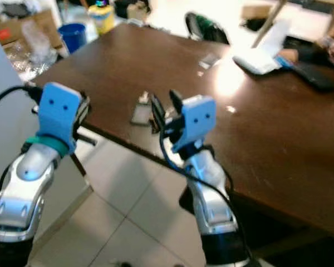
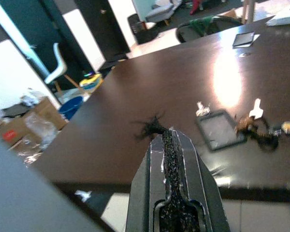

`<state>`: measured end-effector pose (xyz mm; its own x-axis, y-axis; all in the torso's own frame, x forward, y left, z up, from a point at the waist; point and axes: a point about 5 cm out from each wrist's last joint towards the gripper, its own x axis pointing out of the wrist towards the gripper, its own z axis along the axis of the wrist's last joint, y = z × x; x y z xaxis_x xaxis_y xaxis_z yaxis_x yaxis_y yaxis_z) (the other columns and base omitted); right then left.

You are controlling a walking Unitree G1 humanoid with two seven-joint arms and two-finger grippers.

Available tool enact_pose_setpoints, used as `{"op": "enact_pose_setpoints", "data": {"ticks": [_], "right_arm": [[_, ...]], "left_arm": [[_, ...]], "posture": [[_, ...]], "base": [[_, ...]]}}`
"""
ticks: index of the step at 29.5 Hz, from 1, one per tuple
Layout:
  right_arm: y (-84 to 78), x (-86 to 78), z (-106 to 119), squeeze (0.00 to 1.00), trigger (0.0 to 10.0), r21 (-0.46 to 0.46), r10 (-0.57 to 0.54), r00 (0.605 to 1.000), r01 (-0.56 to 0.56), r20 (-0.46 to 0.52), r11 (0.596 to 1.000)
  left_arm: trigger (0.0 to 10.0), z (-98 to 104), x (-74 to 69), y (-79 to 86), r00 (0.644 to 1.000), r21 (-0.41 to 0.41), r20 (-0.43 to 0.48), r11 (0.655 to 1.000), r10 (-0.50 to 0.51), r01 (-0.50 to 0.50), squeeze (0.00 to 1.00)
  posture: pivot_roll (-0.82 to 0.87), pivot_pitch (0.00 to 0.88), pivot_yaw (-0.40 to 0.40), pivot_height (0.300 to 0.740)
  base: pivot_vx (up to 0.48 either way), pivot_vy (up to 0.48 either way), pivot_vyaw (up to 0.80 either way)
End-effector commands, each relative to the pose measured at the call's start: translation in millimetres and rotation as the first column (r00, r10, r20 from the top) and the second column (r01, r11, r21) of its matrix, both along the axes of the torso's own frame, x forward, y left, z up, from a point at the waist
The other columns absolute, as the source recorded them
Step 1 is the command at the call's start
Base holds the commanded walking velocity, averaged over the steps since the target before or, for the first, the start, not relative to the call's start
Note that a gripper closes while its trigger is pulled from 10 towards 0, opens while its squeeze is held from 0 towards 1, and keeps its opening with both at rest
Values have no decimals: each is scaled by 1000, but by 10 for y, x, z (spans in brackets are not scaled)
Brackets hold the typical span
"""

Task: Hang keys on a hook

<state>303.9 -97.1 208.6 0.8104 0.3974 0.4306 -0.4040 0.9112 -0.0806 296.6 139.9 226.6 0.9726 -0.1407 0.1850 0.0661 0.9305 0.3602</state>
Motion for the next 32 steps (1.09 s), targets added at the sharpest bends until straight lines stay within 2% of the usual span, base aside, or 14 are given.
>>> {"op": "enact_pose_setpoints", "data": {"ticks": [1,8,14,32], "right_arm": [[22,-10,-10,0,10000,4,11,1000,-11,-10,1000],[26,-10,-19,0,10000,-14,6,1000,-6,-7,1000],[22,-8,-13,0,10000,-26,1,1000,-1,4,1000],[20,4,-8,0,10000,-40,-16,1000,16,6,999]], "left_arm": [[10000,-46,0,37,1000,2,-14,1000,16,-16,0],[10000,-52,3,40,1000,1,-14,1000,20,-20,0],[10000,-64,10,37,999,-28,-33,999,27,-28,0],[10000,-14,2,-5,1000,-20,-9,1000,12,-12,0]], "posture": [[101,6,102,740],[101,6,102,740],[104,14,104,740],[106,17,105,740]], "base": [[-349,0,0],[-324,0,0],[0,0,0],[0,0,750]]}}
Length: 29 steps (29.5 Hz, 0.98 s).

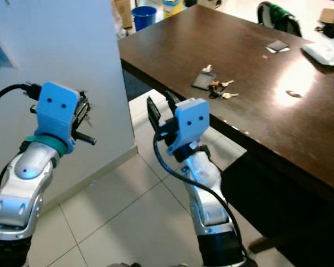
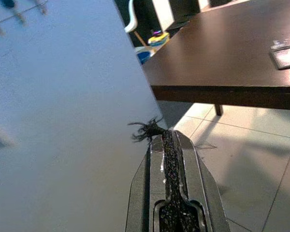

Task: Hang keys on a hook

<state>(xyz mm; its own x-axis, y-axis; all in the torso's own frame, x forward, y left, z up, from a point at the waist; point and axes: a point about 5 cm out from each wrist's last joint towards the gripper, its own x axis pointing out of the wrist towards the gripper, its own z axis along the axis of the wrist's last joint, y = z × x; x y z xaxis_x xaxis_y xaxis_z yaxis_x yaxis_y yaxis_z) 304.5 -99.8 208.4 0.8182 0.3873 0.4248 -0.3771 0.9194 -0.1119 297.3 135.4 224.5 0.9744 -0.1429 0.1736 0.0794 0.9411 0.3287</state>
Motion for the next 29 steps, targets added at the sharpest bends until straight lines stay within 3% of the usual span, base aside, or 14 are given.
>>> {"op": "enact_pose_setpoints", "data": {"ticks": [1,13,29], "right_arm": [[47,-2,-7,0,10000,-9,12,1000,-12,-3,1000],[52,-1,-34,0,10000,-18,12,1000,-12,-14,1000],[45,-3,-39,0,10000,13,21,1000,-21,-20,1000]], "left_arm": [[10000,7,-6,40,1000,12,7,1000,20,-20,0],[10000,31,-10,33,1000,21,27,1000,13,-13,0],[10000,42,-6,20,999,29,40,1000,11,-12,0]], "posture": [[106,17,105,740],[107,19,105,740],[106,20,106,740]], "base": [[0,0,800],[0,0,800],[436,0,0]]}}
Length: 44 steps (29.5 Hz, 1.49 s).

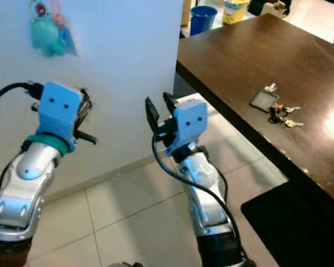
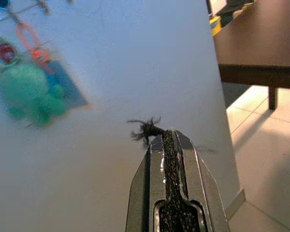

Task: Hang keys on a hook

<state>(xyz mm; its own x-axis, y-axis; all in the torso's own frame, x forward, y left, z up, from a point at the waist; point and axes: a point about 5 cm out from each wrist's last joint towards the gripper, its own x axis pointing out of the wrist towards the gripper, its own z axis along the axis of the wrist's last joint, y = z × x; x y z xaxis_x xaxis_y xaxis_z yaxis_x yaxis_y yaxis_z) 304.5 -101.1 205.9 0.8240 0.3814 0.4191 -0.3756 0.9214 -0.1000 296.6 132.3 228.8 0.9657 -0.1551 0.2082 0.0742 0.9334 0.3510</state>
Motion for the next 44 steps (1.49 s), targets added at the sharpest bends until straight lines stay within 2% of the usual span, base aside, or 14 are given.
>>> {"op": "enact_pose_setpoints", "data": {"ticks": [1,11,17,20,23,29,31,36,43,44], "right_arm": [[59,-3,-14,0,10000,5,24,1000,-24,-9,1000],[65,-7,-18,0,10000,4,30,1000,-30,-8,1000],[71,-12,-22,0,10000,2,38,999,-38,-9,999],[73,-16,-28,0,10000,0,44,999,-44,-10,999],[76,-16,-31,0,10000,-1,46,999,-46,-11,999],[78,-15,-44,0,10000,-5,49,999,-49,-13,999],[80,-11,-52,0,10000,-6,50,999,-50,-15,999],[87,-9,-63,0,10000,-7,51,999,-51,-18,999],[93,-9,-64,0,10000,-6,52,998,-52,-17,999],[99,-8,-62,0,10000,-6,54,998,-54,-16,999]], "left_arm": [[10000,0,2,50,1000,8,3,1000,19,-19,0],[10000,24,3,46,1000,5,18,1000,14,-14,0],[10000,101,-36,15,997,-17,73,1000,-19,20,0],[10000,199,-83,-20,990,-51,133,997,-51,58,0],[10000,288,-130,-49,979,-69,188,993,-85,100,0],[10000,437,-196,-121,951,-32,276,988,-138,152,0],[10000,570,-212,-137,934,-38,326,985,-145,166,0],[10000,701,-209,-124,921,-55,362,983,-145,176,0],[10000,736,-176,-114,919,-67,368,982,-141,177,0],[10000,725,-129,-105,926,-70,355,985,-125,160,0]], "posture": [[106,20,106,740],[108,21,107,740],[108,21,107,740],[106,17,105,740],[106,17,105,740],[106,16,104,740],[105,10,104,740],[105,7,106,740],[106,8,107,740],[104,8,109,740]], "base": [[465,0,0],[465,0,0],[444,0,0],[355,0,0],[0,0,0],[0,0,0],[0,0,0],[0,0,0],[0,0,0],[0,0,0]]}}
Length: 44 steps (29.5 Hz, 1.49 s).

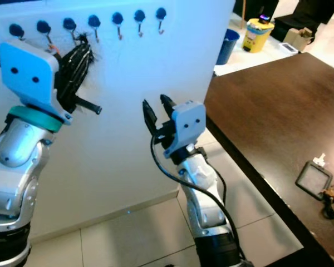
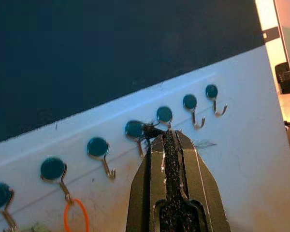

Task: Hang keys on a hook

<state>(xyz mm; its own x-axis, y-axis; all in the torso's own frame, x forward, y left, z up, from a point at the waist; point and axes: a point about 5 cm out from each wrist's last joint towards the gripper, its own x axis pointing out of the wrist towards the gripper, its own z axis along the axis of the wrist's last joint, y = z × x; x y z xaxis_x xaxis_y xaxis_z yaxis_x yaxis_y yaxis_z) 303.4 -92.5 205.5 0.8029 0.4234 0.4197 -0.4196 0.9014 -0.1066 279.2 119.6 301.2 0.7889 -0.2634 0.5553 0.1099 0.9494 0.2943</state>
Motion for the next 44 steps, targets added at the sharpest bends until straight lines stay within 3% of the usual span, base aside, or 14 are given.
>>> {"op": "enact_pose_setpoints", "data": {"ticks": [1,4,11,13,35,44], "right_arm": [[14,2,-58,0,10000,-1,6,1000,-6,-19,1000],[37,5,-45,0,10000,1,15,1000,-15,-15,1000],[44,5,-42,0,10000,2,17,1000,-17,-14,1000],[45,3,-41,0,10000,5,16,1000,-16,-16,1000],[40,3,-48,0,10000,7,12,1000,-12,-21,1000],[42,1,-48,0,10000,8,12,1000,-12,-22,1000]], "left_arm": [[10000,1,46,21,1000,-6,-11,1000,15,-15,0],[10000,-31,209,81,995,-12,-72,997,72,-73,0],[10000,-25,278,136,990,-16,-97,994,105,-107,0],[10000,18,353,200,985,-15,-99,990,141,-143,0],[10000,101,494,276,975,-10,-80,978,206,-207,0],[10000,67,537,374,957,-16,-100,961,273,-276,0]], "posture": [[104,8,109,740],[108,15,112,740],[110,19,113,740],[109,26,117,740],[110,36,119,740],[111,39,121,740]], "base": [[0,0,0],[0,0,0],[0,0,0],[0,0,0],[0,0,0],[0,0,0]]}}
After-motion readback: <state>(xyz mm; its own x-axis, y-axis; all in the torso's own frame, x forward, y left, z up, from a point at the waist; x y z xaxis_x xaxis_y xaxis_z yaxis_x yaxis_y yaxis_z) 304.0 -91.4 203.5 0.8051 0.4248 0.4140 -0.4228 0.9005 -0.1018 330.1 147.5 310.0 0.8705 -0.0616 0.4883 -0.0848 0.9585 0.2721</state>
